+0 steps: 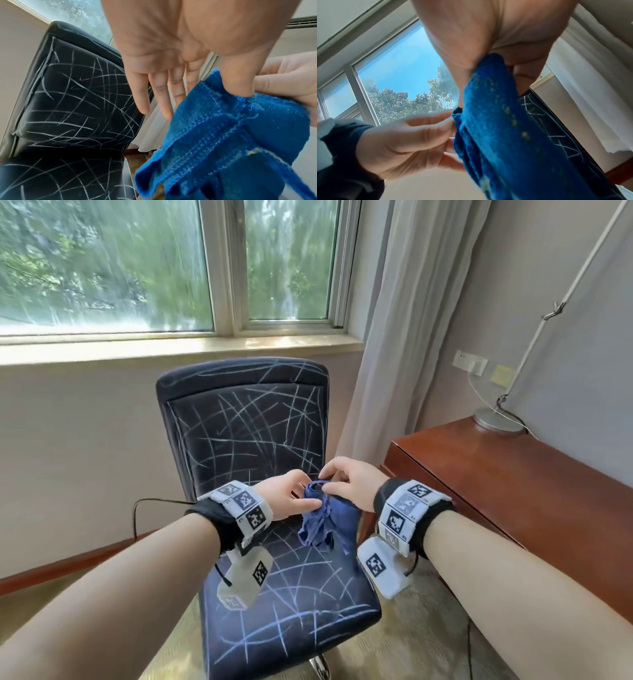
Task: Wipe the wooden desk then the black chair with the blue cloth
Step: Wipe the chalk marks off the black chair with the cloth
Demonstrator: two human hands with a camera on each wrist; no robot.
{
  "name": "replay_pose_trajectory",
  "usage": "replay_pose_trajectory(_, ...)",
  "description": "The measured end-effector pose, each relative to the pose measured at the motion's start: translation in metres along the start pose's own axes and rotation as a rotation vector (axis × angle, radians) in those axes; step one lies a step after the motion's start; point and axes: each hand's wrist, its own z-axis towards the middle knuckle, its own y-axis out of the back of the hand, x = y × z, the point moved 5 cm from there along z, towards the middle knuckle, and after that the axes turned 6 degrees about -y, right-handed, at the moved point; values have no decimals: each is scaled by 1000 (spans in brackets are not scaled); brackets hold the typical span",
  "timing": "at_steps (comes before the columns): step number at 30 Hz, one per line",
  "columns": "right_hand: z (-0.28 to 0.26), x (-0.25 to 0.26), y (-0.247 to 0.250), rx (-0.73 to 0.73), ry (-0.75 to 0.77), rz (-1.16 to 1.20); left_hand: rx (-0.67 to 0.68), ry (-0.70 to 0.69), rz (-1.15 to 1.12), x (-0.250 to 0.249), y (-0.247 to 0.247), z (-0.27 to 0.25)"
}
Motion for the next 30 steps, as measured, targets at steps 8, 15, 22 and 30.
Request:
replay_pose_trajectory(8, 13, -9, 5, 34, -18, 4, -44, -21, 149, -2, 6, 12)
replay_pose_trajectory(15, 13, -46, 2, 240, -65, -164, -73, -50, 178, -22, 15, 19)
replay_pose_trajectory(22, 26, -69, 13, 145, 31, -57, -124, 45, 242, -29, 30, 18)
replay_pose_trajectory(30, 39, -43, 34, 153, 174, 198, -138, 219, 185, -10, 27, 10)
